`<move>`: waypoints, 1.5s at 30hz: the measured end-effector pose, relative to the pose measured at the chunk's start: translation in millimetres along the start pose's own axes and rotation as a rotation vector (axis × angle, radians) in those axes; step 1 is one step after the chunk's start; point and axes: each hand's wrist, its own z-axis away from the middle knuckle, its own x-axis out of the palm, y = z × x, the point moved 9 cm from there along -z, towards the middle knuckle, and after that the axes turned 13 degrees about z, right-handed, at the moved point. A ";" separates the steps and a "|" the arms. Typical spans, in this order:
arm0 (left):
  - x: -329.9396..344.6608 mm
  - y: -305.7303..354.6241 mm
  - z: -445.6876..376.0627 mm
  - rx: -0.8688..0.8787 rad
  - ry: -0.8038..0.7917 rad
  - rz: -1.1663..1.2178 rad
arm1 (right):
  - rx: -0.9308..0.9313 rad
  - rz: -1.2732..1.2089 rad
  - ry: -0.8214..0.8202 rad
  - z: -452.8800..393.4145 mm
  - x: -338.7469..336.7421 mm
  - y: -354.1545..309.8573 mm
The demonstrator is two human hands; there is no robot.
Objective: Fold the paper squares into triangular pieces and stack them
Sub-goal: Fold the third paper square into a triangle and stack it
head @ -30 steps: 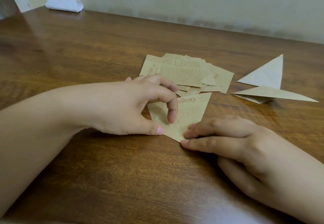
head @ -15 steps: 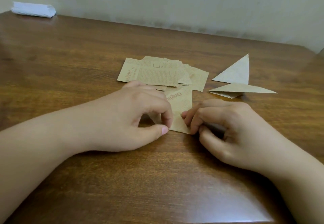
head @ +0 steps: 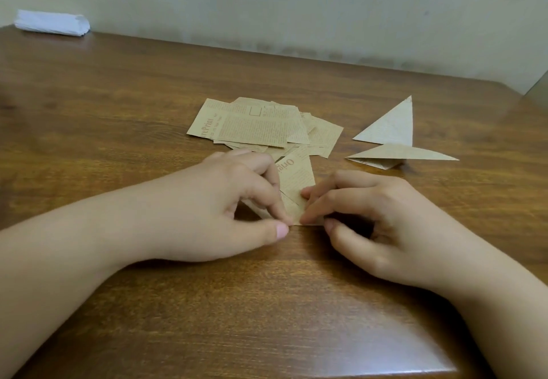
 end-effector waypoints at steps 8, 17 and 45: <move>-2.9 -17.8 -11.6 -0.175 0.141 -0.011 | 0.237 0.029 0.074 -14.7 7.6 8.4; -0.2 -23.0 -8.2 -0.176 0.050 -0.039 | 0.364 0.120 0.070 -11.5 10.2 12.6; -2.2 -23.5 -7.2 -0.174 0.056 -0.033 | 0.320 0.133 0.073 -12.6 11.5 6.4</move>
